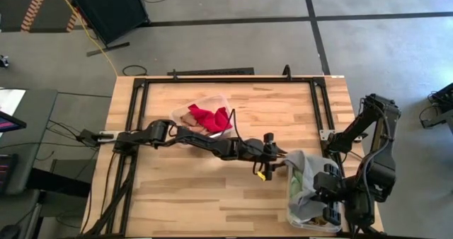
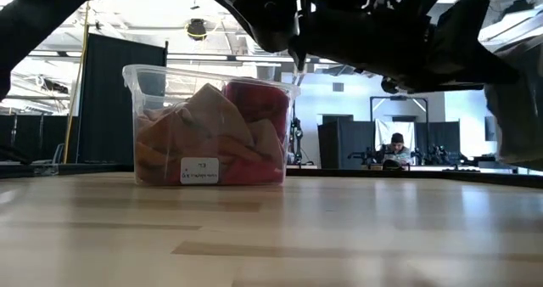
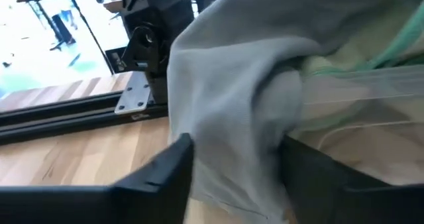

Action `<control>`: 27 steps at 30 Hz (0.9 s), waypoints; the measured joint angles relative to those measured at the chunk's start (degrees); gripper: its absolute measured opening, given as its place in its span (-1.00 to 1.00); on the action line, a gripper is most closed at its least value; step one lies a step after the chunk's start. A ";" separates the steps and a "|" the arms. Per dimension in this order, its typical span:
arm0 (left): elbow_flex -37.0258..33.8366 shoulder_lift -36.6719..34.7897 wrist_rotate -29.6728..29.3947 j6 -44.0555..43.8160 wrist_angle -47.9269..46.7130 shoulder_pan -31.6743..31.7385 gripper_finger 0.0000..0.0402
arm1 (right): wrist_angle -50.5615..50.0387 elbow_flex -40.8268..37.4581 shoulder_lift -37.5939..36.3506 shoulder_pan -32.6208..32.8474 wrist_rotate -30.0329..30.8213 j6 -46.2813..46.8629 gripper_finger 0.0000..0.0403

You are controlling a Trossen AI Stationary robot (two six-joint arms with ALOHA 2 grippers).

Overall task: Sort towels by color in basket
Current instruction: Put the gray towel into the bottom transparent bin

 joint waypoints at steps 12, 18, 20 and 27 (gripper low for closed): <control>0.66 0.00 -1.57 6.86 -0.32 0.11 -0.97 | 1.24 0.00 0.00 -0.74 0.00 1.85 -0.85; 5.24 -0.02 -3.54 9.67 -3.39 0.15 -0.99 | 1.62 0.00 0.00 -0.73 -0.06 4.50 -0.84; 7.17 -0.02 -3.70 10.57 -4.92 0.06 -0.99 | 1.28 0.00 0.00 -0.48 -0.10 6.43 -0.84; 12.35 -0.11 -3.83 14.14 -6.42 -1.50 -1.00 | -2.39 0.00 1.42 0.11 -4.57 14.22 -0.84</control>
